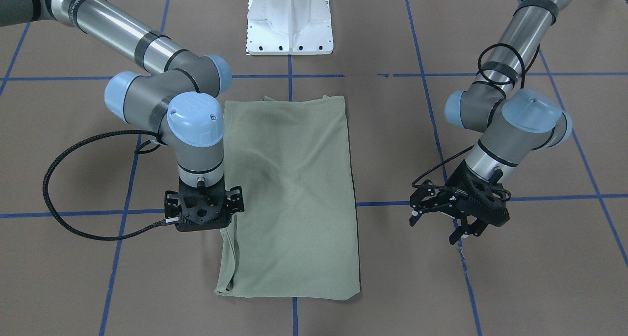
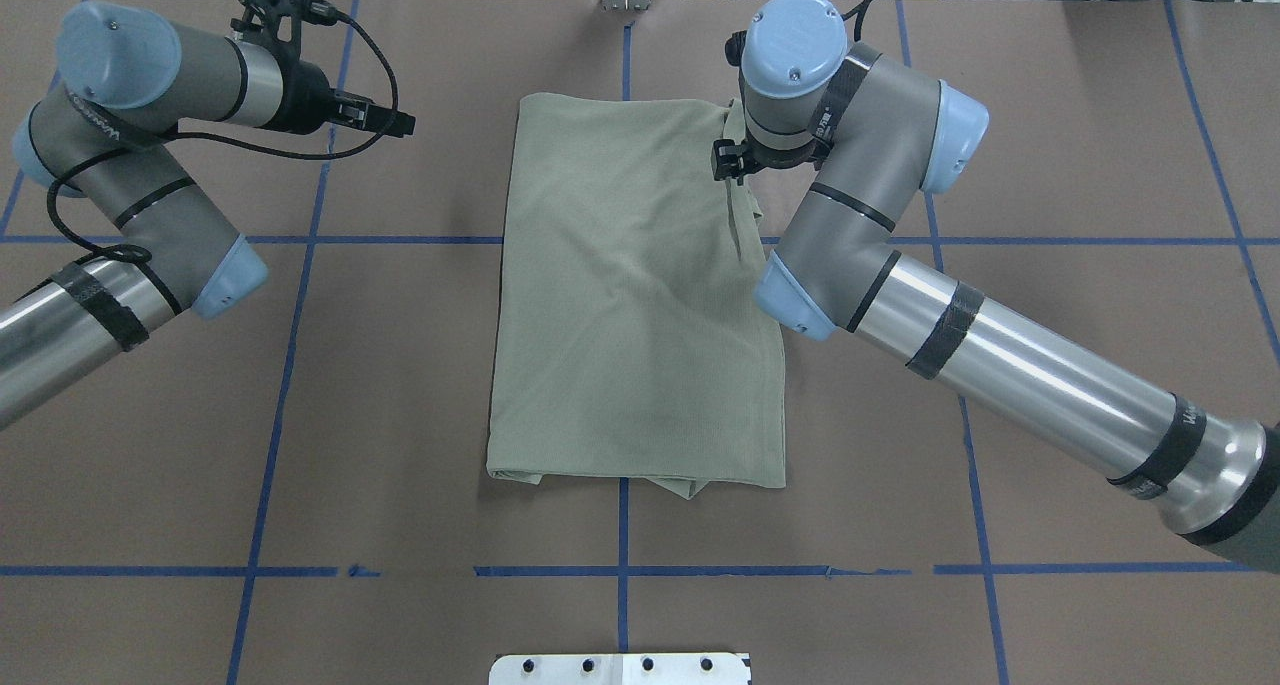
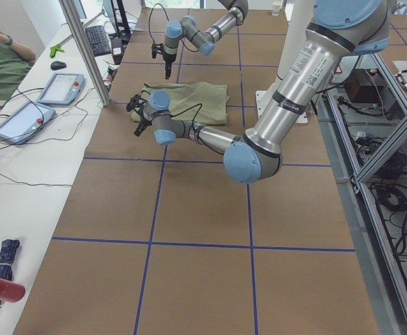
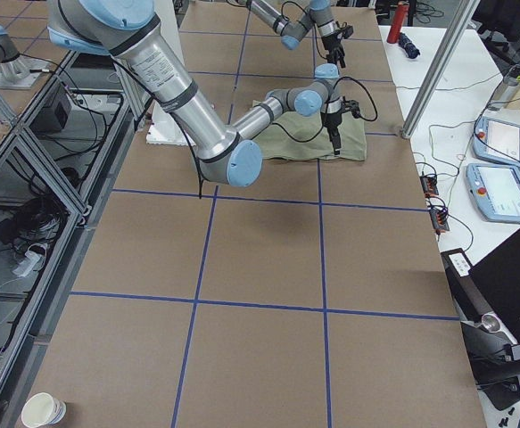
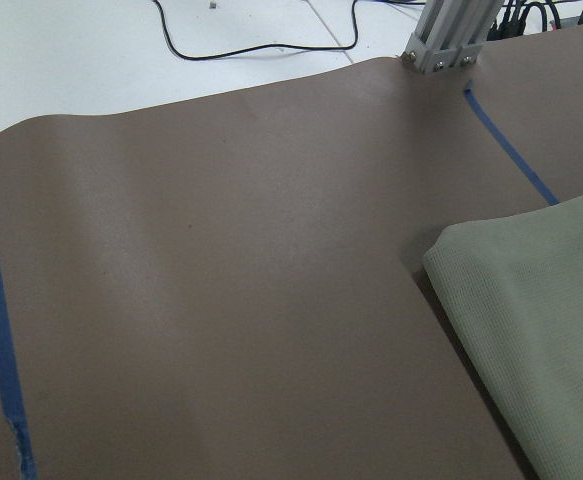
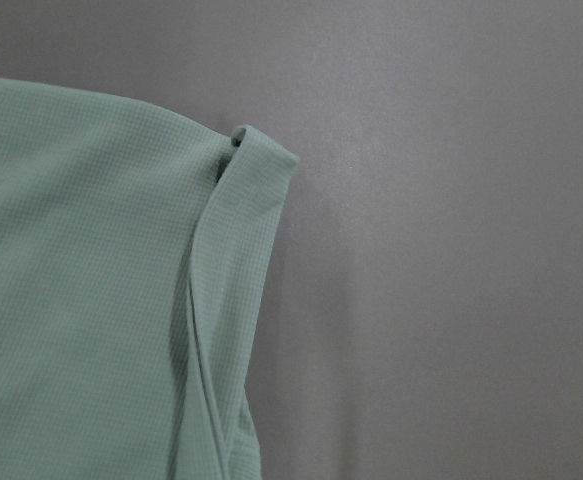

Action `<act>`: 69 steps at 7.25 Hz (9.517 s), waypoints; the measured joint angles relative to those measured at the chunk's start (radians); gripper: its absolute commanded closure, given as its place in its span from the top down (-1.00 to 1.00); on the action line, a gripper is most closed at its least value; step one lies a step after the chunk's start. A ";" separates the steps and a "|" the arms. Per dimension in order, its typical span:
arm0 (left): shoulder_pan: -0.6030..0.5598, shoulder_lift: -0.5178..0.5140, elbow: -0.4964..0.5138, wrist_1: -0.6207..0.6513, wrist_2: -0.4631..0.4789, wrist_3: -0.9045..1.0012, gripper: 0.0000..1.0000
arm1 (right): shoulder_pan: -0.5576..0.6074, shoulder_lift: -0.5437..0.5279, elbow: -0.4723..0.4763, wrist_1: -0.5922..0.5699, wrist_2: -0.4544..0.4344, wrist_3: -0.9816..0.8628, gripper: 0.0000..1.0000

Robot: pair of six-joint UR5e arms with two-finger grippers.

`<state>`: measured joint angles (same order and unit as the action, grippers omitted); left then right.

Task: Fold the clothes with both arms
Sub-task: 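Raise the right gripper above the shirt's far corner, then lift the right gripper away from the shirt toward its side of the table, then move both grippers down beside the shirt's end nearest the robot, then lower both grippers onto the two corners of the shirt end nearest the robot and grasp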

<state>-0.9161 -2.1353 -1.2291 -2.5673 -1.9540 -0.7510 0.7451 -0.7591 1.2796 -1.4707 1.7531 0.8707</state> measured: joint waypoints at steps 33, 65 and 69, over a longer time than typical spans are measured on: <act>0.190 0.423 -0.678 0.109 0.037 -0.535 1.00 | -0.114 -0.670 0.791 0.324 0.074 0.524 1.00; 0.677 0.283 -0.590 0.286 0.472 -1.071 -1.00 | -0.353 -0.647 0.809 0.319 -0.284 1.049 0.90; 0.677 0.280 -0.603 0.286 0.473 -1.071 -1.00 | -0.455 -0.447 0.712 0.057 -0.346 1.157 0.78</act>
<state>-0.2393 -1.8550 -1.8317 -2.2810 -1.4811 -1.8224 0.2897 -1.2065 1.9916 -1.4136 1.4070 2.0274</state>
